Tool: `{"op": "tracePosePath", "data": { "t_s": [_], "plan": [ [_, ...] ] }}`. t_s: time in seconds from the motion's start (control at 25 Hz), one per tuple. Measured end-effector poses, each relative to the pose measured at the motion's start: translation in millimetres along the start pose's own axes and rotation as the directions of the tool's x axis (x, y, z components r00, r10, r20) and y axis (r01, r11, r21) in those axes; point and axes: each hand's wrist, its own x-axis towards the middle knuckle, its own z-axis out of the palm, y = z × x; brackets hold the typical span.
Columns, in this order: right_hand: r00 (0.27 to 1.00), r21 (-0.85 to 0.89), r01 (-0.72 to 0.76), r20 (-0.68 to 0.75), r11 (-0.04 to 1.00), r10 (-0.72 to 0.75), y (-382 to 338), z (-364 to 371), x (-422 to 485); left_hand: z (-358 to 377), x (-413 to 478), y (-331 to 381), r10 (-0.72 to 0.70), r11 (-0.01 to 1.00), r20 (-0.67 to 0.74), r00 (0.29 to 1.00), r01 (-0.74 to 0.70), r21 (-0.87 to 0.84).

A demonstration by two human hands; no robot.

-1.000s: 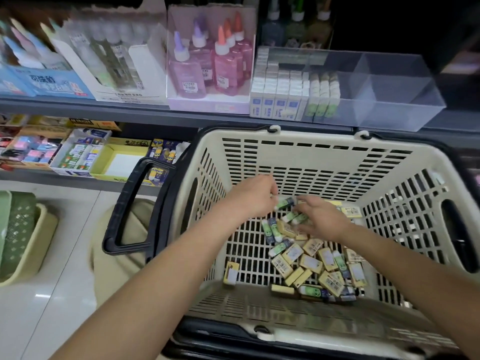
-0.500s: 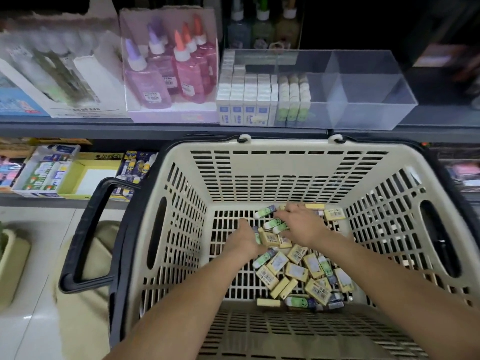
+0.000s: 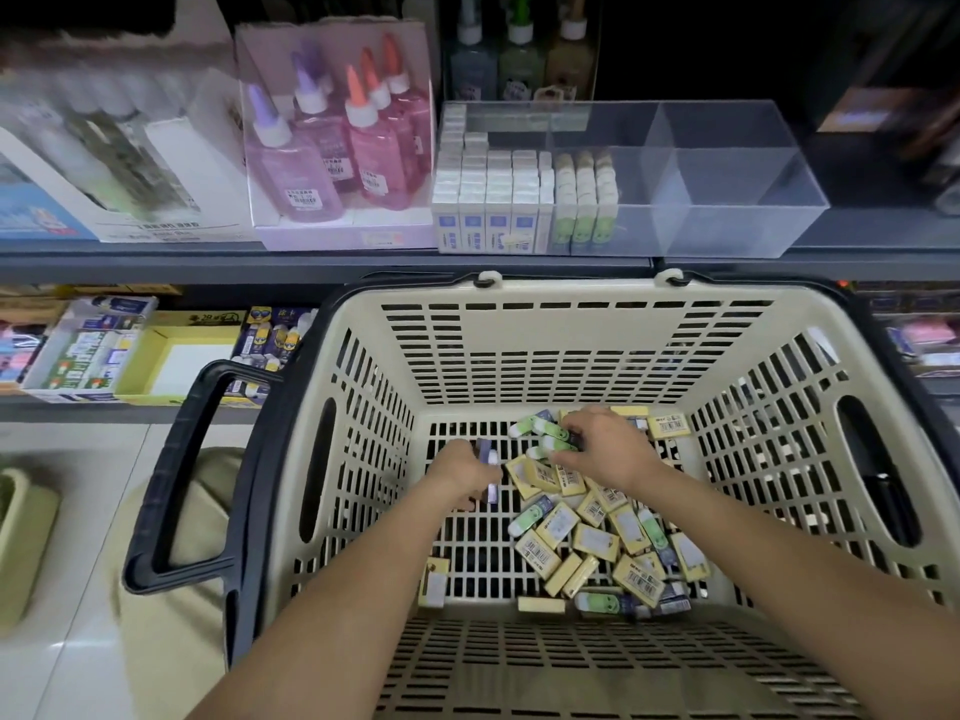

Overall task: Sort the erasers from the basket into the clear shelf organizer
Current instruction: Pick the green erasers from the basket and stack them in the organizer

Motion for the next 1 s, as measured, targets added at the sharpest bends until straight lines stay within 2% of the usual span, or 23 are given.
{"op": "tracePosePath", "data": {
  "t_s": [0.08, 0.16, 0.28, 0.4, 0.48, 0.56, 0.6, 0.68, 0.76, 0.88, 0.92, 1.0],
  "plan": [
    [0.999, 0.307, -0.045, -0.011, 0.951, 0.050, -10.6, -2.0, -1.3, -7.8, -4.2, 7.0, -0.030, 0.935, 0.131, 0.991, 0.074, -0.347],
    [0.997, 0.488, -0.058, -0.018, 0.871, 0.077, -25.3, -1.6, -3.4, -11.1, -7.6, 12.7, 0.063, 0.810, 0.313, 0.948, 0.134, -0.570],
    [0.997, 0.495, -0.049, -0.024, 0.867, 0.070, -45.3, 4.2, -3.5, -7.9, -9.6, 17.2, 0.207, 0.668, 0.428, 0.880, 0.192, -0.719],
    [0.997, 0.574, -0.046, 0.078, 0.817, 0.002, -51.3, 3.7, 0.9, -6.4, -8.4, 15.1, 0.178, 0.591, 0.365, 0.914, 0.197, -0.782],
    [0.999, 0.488, -0.026, 0.032, 0.873, 0.012, -42.9, -1.6, 7.9, -13.0, -8.0, 8.9, 0.092, 0.633, 0.302, 0.949, 0.179, -0.753],
    [0.998, 0.163, -0.008, -0.061, 0.987, 0.018, -29.3, -2.8, 19.6, -21.4, -7.2, 1.9, 0.014, 0.677, 0.245, 0.969, 0.171, -0.716],
    [0.998, -0.002, 0.004, -0.070, 1.000, -0.004, -24.9, -0.9, 25.5, -24.7, -7.0, -0.5, -0.015, 0.683, 0.229, 0.973, 0.177, -0.709],
    [0.998, -0.266, 0.057, -0.021, 0.962, -0.065, -22.4, 9.8, 35.2, -26.2, -8.6, -0.7, -0.040, 0.675, 0.218, 0.975, 0.187, -0.714],
    [0.989, -0.438, 0.143, 0.039, 0.887, -0.140, -25.5, 21.5, 41.6, -25.2, -9.8, 3.4, -0.039, 0.667, 0.209, 0.977, 0.181, -0.723],
    [0.978, -0.482, 0.200, 0.051, 0.853, -0.201, -26.2, 25.7, 44.3, -24.7, -13.3, 10.6, -0.013, 0.659, 0.199, 0.980, 0.158, -0.736],
    [0.981, -0.437, 0.187, 0.035, 0.880, -0.191, -25.7, 21.8, 42.8, -26.3, -14.5, 12.7, 0.000, 0.657, 0.195, 0.981, 0.147, -0.739],
    [0.987, -0.215, 0.148, -0.024, 0.965, -0.157, -22.9, 8.0, 35.8, -31.4, -17.8, 19.4, 0.029, 0.667, 0.198, 0.980, 0.128, -0.734]
  ]
}}
